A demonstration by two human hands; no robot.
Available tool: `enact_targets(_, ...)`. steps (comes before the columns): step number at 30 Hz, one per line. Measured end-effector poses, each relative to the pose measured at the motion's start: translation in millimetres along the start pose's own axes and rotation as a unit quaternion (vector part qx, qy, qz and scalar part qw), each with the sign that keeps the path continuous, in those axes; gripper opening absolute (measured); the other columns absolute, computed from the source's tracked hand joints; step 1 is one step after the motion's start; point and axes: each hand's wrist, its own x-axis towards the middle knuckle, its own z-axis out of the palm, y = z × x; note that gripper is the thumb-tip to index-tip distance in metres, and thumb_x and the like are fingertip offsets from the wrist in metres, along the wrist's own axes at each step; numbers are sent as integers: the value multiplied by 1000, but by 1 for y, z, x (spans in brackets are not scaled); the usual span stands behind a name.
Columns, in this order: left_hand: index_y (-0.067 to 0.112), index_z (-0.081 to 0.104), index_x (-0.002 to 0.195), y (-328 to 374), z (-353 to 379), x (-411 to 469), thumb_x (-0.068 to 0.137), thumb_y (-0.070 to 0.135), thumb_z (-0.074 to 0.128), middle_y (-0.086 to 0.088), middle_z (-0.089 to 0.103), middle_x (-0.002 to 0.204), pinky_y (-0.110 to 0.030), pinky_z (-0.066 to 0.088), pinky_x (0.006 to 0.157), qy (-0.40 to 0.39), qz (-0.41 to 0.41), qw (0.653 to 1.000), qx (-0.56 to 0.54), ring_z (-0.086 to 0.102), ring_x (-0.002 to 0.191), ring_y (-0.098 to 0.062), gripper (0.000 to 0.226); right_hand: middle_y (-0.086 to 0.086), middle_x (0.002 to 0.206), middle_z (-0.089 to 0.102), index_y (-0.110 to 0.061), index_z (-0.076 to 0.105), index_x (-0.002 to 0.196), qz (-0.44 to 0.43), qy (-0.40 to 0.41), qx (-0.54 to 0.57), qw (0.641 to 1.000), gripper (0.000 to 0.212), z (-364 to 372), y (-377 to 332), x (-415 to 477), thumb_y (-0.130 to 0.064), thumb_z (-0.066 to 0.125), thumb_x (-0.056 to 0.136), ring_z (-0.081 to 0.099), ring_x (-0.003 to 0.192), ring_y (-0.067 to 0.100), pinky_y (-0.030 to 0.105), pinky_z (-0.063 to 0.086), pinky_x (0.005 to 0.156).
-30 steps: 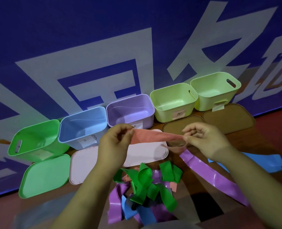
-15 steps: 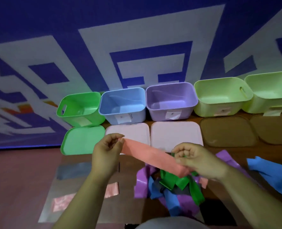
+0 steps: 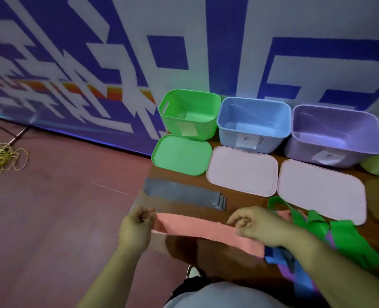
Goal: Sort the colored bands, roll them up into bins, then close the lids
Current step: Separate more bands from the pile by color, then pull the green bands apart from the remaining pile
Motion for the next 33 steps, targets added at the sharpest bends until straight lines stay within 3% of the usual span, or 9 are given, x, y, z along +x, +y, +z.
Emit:
enact_targets(4, 22, 71, 88, -31, -21, 24, 90, 8, 64, -4, 69, 76, -29, 44, 56, -5, -16, 999, 31, 56, 58, -17, 16, -9, 74, 64, -25, 75, 99, 4, 1, -31, 1000, 21, 26, -12, 29, -11, 73, 84, 51, 60, -4, 13, 42, 63)
enact_targets(9, 29, 66, 80, -56, -27, 52, 89, 3, 62, -6, 70, 77, -33, 49, 55, -31, -32, 998, 54, 62, 63, -23, 27, -9, 73, 68, -29, 72, 80, 37, 88, -107, 990, 11, 53, -16, 62, -19, 76, 82, 59, 65, -1, 10, 42, 59)
enact_targets(12, 28, 67, 98, -64, -27, 66, 90, 10, 58, -4, 72, 89, -37, 52, 61, -59, -23, 991, 116, 66, 74, -26, 21, -10, 87, 71, -27, 74, 92, 66, 99, -147, 982, 10, 63, -14, 78, -21, 73, 84, 67, 84, 8, 10, 44, 66)
enact_targets(14, 21, 62, 123, -65, -23, 72, 93, 21, 56, -10, 69, 107, -35, 49, 73, -95, -10, 980, 176, 64, 95, -32, 30, -4, 106, 71, -23, 72, 108, 79, 115, -181, 974, 24, 66, -14, 83, -20, 70, 84, 66, 99, 13, 18, 47, 82)
enact_targets(17, 16, 54, 134, -65, -17, 76, 92, 29, 56, -16, 60, 124, -42, 46, 97, -115, 31, 958, 260, 53, 116, -37, 44, -1, 119, 66, -21, 69, 116, 70, 146, -201, 966, 31, 69, -15, 78, -21, 69, 85, 62, 109, 16, 18, 40, 89)
enact_targets(22, 18, 54, 136, -45, -5, 61, 88, 29, 63, -9, 51, 136, -39, 48, 96, -135, 105, 940, 295, 53, 118, -31, 50, -9, 108, 60, -24, 70, 107, 44, 210, -181, 960, 25, 59, 3, 47, -20, 72, 82, 61, 98, 11, 16, 40, 85)
enact_targets(27, 22, 58, 126, -13, 34, 45, 84, 35, 70, -3, 55, 126, -39, 51, 91, -165, 177, 932, 272, 57, 110, -27, 45, -12, 100, 62, -23, 72, 97, 48, 302, -156, 939, 22, 32, 31, 3, -18, 79, 77, 61, 92, 11, 23, 44, 85)
enact_targets(33, 22, 56, 130, 32, 96, 20, 88, 34, 69, -2, 53, 129, -33, 43, 98, -222, 261, 903, 258, 53, 117, -25, 46, -14, 92, 63, -21, 71, 86, 50, 362, -142, 920, 24, 7, 62, -47, -6, 80, 70, 62, 88, 15, 7, 37, 77)
